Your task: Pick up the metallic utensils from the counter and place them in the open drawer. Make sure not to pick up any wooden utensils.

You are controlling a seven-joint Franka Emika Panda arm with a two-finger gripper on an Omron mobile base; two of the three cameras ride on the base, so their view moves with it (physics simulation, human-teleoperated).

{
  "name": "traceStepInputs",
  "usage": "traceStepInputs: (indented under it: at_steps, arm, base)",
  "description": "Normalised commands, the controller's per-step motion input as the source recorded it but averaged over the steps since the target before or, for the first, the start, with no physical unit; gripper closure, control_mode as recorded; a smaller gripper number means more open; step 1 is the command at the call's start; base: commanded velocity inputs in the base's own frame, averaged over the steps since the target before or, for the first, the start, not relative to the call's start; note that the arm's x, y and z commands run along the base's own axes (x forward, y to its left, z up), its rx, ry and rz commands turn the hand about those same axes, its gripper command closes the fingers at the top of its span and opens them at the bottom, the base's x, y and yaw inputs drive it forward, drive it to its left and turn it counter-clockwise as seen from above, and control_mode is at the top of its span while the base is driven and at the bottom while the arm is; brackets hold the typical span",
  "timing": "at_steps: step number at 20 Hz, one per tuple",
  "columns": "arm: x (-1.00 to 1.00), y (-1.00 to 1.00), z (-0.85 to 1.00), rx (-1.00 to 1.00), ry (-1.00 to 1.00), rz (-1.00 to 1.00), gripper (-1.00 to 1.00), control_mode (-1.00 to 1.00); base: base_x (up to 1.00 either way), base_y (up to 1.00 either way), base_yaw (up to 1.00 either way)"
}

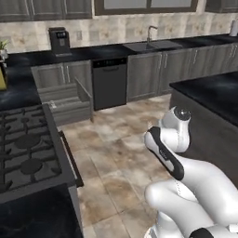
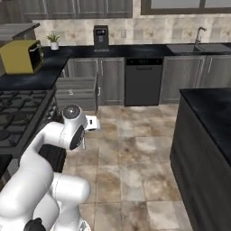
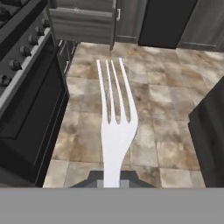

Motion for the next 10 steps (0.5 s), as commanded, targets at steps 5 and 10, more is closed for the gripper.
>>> traceStepInputs:
  at_steps: [5,10]
  arm:
    - [0.0,0.0,0.0,0.0,0.0,0.0,1.0,1.0]
    - [0.0,0.0,0.0,0.0,0.0,0.0,1.0,1.0]
  base:
    - [1.0,-0.04,0.31]
    - [1.0,0.49,0.07]
